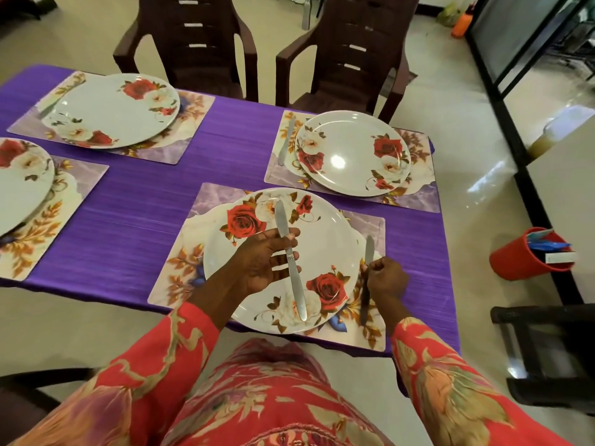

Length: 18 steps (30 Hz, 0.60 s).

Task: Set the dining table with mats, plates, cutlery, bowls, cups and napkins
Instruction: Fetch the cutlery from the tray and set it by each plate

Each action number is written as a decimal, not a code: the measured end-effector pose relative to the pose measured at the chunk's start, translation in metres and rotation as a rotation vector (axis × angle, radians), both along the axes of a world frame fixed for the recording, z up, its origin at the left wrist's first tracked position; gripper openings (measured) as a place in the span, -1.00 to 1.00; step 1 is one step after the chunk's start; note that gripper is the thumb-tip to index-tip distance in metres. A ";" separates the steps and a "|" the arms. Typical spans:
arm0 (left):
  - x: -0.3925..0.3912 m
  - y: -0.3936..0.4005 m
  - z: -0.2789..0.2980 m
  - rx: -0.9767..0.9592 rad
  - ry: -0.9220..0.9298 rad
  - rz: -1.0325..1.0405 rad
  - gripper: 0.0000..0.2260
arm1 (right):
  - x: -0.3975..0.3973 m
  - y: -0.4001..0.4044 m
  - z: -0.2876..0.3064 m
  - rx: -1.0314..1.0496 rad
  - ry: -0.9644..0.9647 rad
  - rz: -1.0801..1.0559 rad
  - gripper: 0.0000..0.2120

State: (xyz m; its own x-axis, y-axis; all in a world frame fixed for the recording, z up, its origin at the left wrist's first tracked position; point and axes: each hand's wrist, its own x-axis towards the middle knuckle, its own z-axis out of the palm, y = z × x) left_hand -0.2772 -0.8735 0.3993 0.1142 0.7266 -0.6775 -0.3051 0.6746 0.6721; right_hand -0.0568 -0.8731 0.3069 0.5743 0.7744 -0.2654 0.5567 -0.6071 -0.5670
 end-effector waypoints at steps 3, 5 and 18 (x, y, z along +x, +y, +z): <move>-0.001 -0.001 0.000 0.001 -0.001 -0.004 -0.90 | 0.000 -0.002 0.000 0.005 -0.005 0.013 -0.88; -0.003 -0.002 0.000 0.007 -0.005 -0.012 -0.89 | 0.001 -0.002 0.000 0.009 0.010 0.005 -0.89; -0.054 0.013 0.002 0.026 -0.089 0.062 -0.81 | -0.118 0.050 0.090 0.176 0.531 0.337 -0.95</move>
State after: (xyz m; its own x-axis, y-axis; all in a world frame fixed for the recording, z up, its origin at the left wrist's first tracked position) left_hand -0.3310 -0.8605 0.4009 0.1273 0.7514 -0.6475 -0.4053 0.6352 0.6574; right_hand -0.1743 -0.8236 0.3968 0.1182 0.9468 -0.2993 0.3175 -0.3216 -0.8921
